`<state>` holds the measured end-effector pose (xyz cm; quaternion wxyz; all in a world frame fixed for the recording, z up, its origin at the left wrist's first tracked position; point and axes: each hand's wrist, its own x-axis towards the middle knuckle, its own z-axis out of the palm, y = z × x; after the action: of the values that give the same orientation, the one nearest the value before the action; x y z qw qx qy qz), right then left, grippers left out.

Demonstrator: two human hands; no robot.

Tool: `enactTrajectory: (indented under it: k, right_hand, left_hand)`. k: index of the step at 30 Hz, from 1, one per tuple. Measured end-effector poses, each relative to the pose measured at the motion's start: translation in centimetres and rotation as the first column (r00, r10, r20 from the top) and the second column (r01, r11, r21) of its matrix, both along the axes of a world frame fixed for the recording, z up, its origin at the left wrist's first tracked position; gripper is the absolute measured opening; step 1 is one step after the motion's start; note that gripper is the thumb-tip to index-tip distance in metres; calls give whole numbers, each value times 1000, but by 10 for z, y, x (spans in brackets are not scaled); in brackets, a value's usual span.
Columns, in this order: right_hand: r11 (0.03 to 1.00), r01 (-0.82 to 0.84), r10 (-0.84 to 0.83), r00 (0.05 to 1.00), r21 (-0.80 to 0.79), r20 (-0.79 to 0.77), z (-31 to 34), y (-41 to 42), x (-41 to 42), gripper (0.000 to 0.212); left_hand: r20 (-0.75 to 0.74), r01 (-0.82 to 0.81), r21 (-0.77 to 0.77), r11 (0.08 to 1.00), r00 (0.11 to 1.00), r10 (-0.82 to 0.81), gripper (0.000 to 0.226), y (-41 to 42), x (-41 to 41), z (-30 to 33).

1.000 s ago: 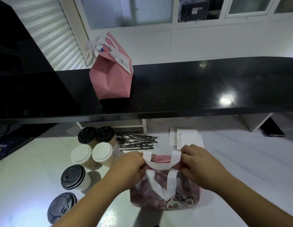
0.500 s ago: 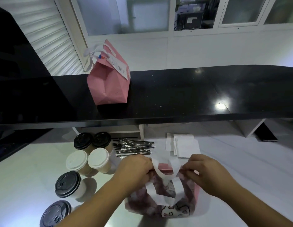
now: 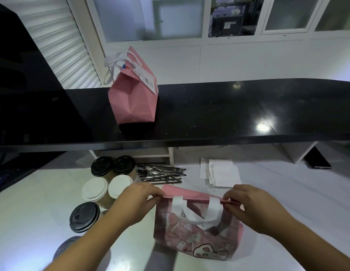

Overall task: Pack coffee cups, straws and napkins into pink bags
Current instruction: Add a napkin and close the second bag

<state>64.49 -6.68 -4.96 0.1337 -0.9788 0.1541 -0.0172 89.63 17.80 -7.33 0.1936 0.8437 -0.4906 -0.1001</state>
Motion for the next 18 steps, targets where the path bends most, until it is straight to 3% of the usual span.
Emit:
enactTrajectory:
  k: [4,8,13,18]
  right_hand:
    - [994,-77,69,992,-77,-108,11,23,14,60]
    - [986,-79,54,984,-145,-172,7,30,27,35]
    - [997,9,-26,975,-79,-223,25,35,27,23]
    - [986,156,-164,966,-54,-199,91,27,38,19]
  left_hand:
    - [-26,-21,-54,998,999,20,19,-3,-2,-1]
    - [-45,-63,-93,994,997,59,19,-5,-4,-1]
    - [-103,-125,-196,973,989,106,28,-9,-6,10]
    - [-218,-220,-339,915,964,152,41,-16,-6,50]
